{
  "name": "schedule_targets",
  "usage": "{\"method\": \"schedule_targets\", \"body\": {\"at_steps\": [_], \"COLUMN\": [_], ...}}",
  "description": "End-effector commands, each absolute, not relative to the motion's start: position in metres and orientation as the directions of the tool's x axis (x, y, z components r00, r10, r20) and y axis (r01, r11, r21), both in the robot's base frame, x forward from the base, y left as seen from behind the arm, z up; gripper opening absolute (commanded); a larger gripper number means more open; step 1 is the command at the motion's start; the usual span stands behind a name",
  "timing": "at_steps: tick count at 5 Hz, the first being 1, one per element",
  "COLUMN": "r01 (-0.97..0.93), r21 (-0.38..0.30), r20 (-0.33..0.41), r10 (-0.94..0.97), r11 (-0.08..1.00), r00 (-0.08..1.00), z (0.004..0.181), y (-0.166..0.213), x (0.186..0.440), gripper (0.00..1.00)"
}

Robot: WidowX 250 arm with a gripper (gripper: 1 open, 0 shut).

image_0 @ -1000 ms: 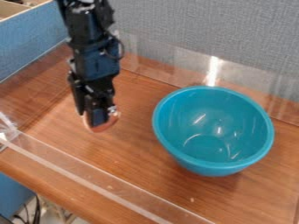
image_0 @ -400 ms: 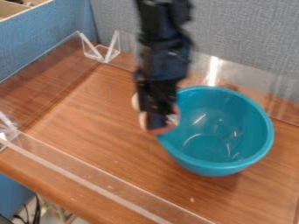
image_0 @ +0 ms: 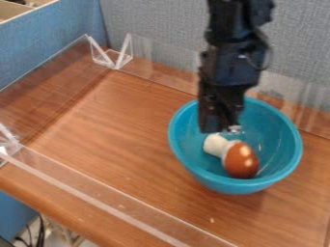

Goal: Put the mushroom in the blue bowl

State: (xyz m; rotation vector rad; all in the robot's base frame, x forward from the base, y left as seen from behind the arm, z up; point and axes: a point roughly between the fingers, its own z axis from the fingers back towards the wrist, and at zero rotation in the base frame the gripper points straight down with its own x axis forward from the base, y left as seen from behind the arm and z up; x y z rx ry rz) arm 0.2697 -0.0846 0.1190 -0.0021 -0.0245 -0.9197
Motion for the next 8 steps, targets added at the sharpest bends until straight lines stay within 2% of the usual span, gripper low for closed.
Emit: {"method": "schedule_targets", "body": {"at_steps": [1, 3, 5, 7, 8], "r01": [0.816, 0.889, 0.937, 0.872, 0.873], "r21": [0.037, 0.025, 0.037, 0.040, 0.044], "r20": [0.058, 0.040, 0.042, 0.044, 0.047], "r10": [-0.817, -0.889, -0.937, -0.872, -0.873], "r11": [0.576, 0.457, 0.347, 0.489, 0.487], "r00": [0.574, 0.456, 0.346, 0.487, 0.485], "z": [0.127, 0.095, 0.095, 0.106, 0.105], "y": [-0.095, -0.102, -0.111, -0.101, -0.095], "x": [0.271, 0.289, 0.280, 0.285, 0.284], "gripper": [0.00, 0.00, 0.00, 0.00, 0.00]}}
